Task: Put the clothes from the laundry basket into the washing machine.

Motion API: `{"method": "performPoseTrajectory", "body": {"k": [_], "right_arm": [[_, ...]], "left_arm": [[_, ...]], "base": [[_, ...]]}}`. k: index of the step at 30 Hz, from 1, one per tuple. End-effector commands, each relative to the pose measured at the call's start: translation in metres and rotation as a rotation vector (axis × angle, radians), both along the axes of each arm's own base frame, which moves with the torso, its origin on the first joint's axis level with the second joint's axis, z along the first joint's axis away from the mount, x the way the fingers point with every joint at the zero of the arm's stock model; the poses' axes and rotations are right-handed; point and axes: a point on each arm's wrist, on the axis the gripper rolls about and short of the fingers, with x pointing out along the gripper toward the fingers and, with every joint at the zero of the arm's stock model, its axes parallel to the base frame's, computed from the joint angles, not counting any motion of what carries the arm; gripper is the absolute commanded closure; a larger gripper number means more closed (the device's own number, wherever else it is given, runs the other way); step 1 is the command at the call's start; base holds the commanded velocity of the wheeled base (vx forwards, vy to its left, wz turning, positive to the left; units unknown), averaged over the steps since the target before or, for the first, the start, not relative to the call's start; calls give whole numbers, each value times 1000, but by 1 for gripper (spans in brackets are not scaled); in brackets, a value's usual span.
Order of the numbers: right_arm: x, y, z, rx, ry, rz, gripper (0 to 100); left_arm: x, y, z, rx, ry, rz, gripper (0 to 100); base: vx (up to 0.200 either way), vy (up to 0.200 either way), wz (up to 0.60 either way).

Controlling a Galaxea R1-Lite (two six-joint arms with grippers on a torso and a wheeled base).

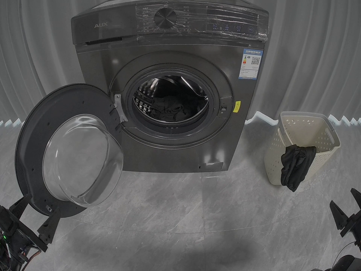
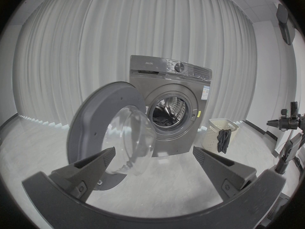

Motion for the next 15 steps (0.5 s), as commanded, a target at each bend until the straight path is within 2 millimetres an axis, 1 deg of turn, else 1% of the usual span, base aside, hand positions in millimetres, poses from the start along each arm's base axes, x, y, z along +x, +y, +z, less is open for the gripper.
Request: {"method": "performPoseTrajectory", "body": {"k": [1, 2, 3, 5, 6, 8, 9, 12, 13, 14, 15], "right_arm": [[-33, -9, -11, -14, -144, -85, 0], [-34, -9, -12, -14, -144, -86, 0], [-39, -9, -17, -16, -144, -99, 0], [-45, -9, -25, -18, -134, -106, 0], [-45, -9, -25, -18, -134, -106, 0], [-54, -10, -38, -13, -117, -94, 0], [-55, -9, -41, -10, -108, -101, 0], [-58, -7, -42, -4, -115, -80, 0], [-60, -5, -43, 2, -135, -28, 0], [-60, -5, -43, 3, -137, -13, 0], [-60, -5, -43, 1, -137, -22, 0]], "left_arm": [[-23, 16, -9, -37, -68, 115, 0], [-23, 16, -9, -35, -64, 119, 0], [-26, 18, -15, -20, -34, 132, 0], [-32, 20, -19, -22, -32, 140, 0], [-32, 20, -19, -22, -32, 140, 0], [-38, 23, -24, -38, -37, 169, 0], [-40, 23, -27, -37, -28, 180, 0], [-43, 25, -32, -21, -11, 220, 0], [-46, 25, -35, -15, -7, 260, 0], [-48, 26, -35, -17, -13, 272, 0], [-50, 26, -37, -21, -23, 276, 0]], "base": [[0, 0, 0], [0, 0, 0], [0, 0, 0], [0, 0, 0], [0, 0, 0], [0, 0, 0], [0, 0, 0], [0, 0, 0], [0, 0, 0], [0, 0, 0], [0, 0, 0]]}}
